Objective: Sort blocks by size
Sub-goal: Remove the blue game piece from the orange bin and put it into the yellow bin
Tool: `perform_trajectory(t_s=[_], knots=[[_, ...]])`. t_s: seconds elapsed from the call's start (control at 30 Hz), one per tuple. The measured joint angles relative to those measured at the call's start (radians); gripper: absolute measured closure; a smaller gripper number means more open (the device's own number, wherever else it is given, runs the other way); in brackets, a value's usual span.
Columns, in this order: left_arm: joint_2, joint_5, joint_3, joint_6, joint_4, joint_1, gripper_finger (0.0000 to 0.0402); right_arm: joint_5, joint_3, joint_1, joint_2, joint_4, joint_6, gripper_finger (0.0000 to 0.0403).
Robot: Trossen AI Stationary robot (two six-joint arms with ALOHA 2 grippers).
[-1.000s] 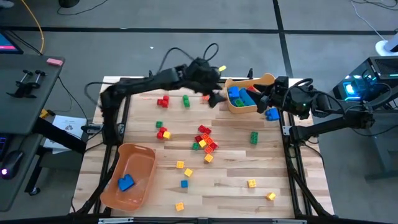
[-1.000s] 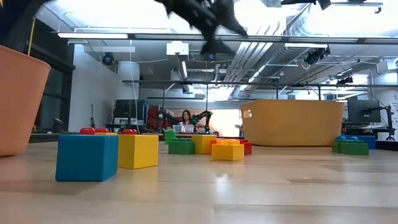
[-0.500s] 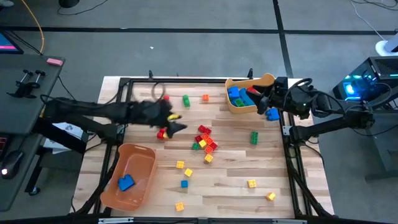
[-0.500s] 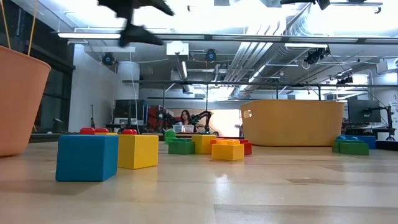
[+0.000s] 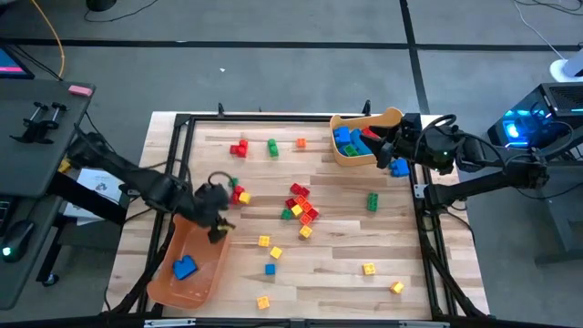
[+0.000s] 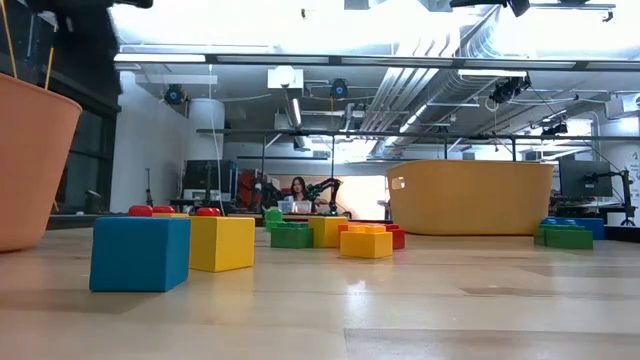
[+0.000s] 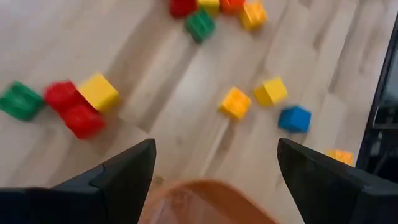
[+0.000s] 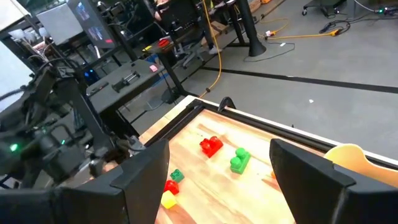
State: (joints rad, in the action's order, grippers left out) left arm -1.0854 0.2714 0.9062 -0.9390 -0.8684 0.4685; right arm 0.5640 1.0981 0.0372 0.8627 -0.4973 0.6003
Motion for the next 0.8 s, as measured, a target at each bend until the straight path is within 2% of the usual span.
perform_trajectory(t_s=[0.33,0.47,0.67,0.8], knots=[[-0.133,-0.102,0.006,-0.066,0.061,0.147,0.0083,-0.022,0.0,0.0,0.0,-0.02,0.014,0.0128],[-0.201,-0.116,0.077,0.014,-0.013,0.186,0.0083,-0.024,0.0,0.0,0.002,-0.041,0.028,0.0128],[-0.345,-0.083,0.22,0.256,-0.185,0.225,0.0083,-0.028,0.0,-0.005,0.01,-0.064,0.024,0.0128],[-0.405,-0.159,0.236,0.344,-0.173,0.245,0.0083,-0.041,0.0,-0.005,0.022,-0.079,0.03,0.0128]])
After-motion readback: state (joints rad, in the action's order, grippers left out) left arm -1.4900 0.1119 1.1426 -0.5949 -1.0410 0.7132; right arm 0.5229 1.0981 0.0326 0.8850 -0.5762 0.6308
